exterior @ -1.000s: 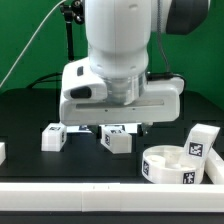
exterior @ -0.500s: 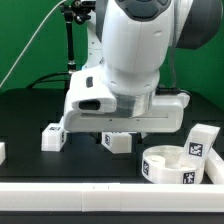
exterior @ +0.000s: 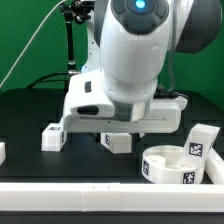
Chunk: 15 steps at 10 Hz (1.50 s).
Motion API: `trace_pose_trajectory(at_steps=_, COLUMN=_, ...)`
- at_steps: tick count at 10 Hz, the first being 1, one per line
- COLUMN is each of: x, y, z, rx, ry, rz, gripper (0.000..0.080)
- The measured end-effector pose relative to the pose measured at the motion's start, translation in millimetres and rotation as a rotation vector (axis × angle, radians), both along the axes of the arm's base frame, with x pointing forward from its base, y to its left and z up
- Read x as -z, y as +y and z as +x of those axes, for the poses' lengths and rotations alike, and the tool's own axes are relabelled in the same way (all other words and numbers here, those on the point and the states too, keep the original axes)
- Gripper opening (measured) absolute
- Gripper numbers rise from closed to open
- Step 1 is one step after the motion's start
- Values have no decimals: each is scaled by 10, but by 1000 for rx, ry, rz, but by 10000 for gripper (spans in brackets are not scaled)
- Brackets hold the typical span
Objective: Assemble stool
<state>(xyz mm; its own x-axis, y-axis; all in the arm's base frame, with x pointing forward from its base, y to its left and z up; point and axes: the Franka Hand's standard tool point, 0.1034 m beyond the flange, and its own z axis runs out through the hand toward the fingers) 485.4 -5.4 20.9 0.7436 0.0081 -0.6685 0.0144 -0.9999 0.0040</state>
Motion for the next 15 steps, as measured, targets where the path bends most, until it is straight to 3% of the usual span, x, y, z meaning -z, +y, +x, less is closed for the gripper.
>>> trace_pose_trajectory(at_steps=4, x=87, y=-51, z=-50, rx=14, ry=218, rz=-3, gripper=649)
trace_pose_trajectory(at_steps=10, x=132, y=-67, z=-71, rx=19, ry=217, rz=-5, gripper=649)
trace_pose_trajectory(at_steps=12, x=165, y=-63, z=-83, rx=19, ry=211, rz=-7, gripper=390)
trace_pose_trajectory(at_steps=13, x=166, y=-65, z=-84, rx=19, ry=211, rz=-7, gripper=324)
trace_pose_trajectory(at_steps=15, x=156, y=-70, z=-65, rx=14, ry=204, rz=-1, gripper=324)
